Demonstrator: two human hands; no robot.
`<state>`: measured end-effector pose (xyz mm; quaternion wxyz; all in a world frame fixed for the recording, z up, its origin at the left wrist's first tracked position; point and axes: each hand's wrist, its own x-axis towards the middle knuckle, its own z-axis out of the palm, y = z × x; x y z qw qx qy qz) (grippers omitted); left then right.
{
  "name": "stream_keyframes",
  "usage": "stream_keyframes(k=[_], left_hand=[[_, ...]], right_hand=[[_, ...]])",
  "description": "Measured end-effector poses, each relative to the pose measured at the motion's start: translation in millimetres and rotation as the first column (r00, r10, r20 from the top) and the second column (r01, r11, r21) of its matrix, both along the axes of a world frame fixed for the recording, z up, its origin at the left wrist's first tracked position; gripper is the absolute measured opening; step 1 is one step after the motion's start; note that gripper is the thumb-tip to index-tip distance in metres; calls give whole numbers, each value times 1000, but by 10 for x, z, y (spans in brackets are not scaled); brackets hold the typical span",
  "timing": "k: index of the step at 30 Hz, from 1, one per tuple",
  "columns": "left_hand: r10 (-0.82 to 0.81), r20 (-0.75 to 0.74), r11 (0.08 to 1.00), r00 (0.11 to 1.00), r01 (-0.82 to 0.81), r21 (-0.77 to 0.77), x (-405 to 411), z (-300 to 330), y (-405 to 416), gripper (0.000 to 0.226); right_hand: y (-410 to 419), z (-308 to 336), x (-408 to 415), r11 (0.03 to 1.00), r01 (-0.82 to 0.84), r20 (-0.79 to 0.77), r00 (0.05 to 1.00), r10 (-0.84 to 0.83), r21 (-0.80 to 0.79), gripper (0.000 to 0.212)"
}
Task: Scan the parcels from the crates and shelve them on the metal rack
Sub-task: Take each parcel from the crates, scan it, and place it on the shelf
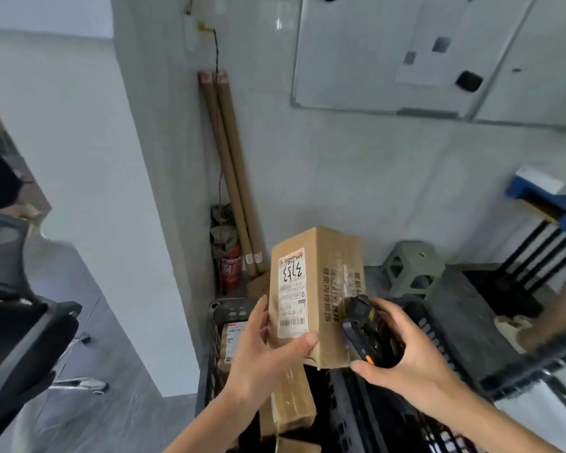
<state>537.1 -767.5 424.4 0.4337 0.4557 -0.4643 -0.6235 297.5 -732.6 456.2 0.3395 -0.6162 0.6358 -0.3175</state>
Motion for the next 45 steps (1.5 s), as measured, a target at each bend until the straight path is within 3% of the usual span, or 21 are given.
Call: stream_keyframes(k=[4,7,15,24,31,41,45], left_hand=[[38,18,999,999,-37,-24,-148,290,387,119],[60,20,994,998,-58,-89,-257,543,671,128],[21,4,994,1000,-20,-106,-441,1224,1180,110],[-233,-66,951,970,213,-226,-623,1895,1599,59],[-493,-166,866,854,466,-181,-795,2285,2223,44],[-801,-27,576,597,760,-301,-1500,2693,3334,49],[-860,-38,491,508,806,-330,-1826,2825,3871,48]], right_hand=[[537,408,-159,1000,-1,-23,1000,1,-29,83],[890,691,-265,998,16,-55,998,-20,-66,79],[1748,1473,-400,974,118,-121,982,-143,-194,74],[2810,2141,-391,923,331,-31,939,-343,-197,72],[3822,2277,-269,863,476,10,876,-481,-167,72],[5536,2475,-348,674,727,43,684,-729,-129,87],[6188,2629,-388,587,791,26,600,-800,-174,76]])
